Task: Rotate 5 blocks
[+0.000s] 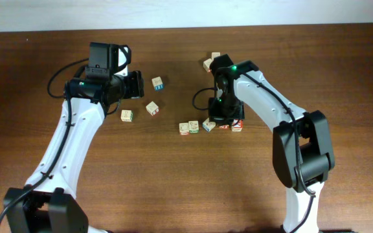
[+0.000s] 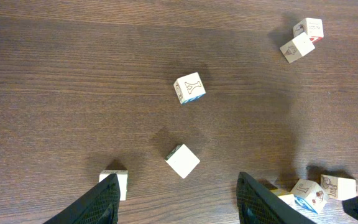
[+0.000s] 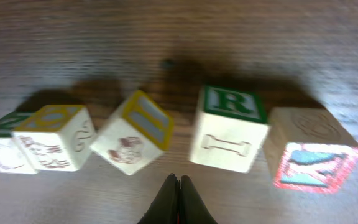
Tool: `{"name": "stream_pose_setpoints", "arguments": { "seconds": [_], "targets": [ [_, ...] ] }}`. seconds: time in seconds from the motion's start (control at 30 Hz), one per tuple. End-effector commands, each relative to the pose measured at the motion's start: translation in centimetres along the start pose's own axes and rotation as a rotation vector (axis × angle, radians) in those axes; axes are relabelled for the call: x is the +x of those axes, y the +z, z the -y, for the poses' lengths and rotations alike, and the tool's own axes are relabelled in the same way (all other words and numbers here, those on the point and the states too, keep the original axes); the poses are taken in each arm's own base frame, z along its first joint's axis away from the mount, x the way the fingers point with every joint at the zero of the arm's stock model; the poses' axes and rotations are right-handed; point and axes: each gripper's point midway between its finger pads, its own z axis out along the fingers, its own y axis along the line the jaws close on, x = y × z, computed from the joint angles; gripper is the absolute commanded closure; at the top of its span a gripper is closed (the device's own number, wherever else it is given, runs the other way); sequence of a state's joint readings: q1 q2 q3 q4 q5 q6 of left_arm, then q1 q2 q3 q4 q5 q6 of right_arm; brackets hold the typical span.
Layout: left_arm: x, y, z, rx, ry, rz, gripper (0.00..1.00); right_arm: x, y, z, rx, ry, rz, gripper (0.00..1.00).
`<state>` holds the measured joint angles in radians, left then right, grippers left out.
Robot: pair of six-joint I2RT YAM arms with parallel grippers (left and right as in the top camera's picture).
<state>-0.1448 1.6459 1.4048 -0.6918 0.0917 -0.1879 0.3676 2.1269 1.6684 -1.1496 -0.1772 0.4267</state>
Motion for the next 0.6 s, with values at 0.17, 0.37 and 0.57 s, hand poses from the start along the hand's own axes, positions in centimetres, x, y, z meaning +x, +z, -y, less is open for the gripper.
{"name": "stream_pose_setpoints", "arguments": {
  "seconds": [0.17, 0.37, 0.57],
  "targets": [
    [-0.3, 0.1, 0.0, -0.008, -0.003, 0.003, 0.40, 0.9, 1.2, -0.4, -0.010, 0.079, -0.032, 0.96],
    [-0.3, 0.2, 0.0, -0.009, -0.002, 0.003, 0.40, 0.5, 1.7, -0.5, -0.020, 0.085, -0.012, 0.96],
    [-0.3, 0.1, 0.0, -0.009, 0.002, 0.003, 0.39, -0.8, 1.7, -1.1, -0.048, 0.074, 0.039, 0.96]
  ]
}}
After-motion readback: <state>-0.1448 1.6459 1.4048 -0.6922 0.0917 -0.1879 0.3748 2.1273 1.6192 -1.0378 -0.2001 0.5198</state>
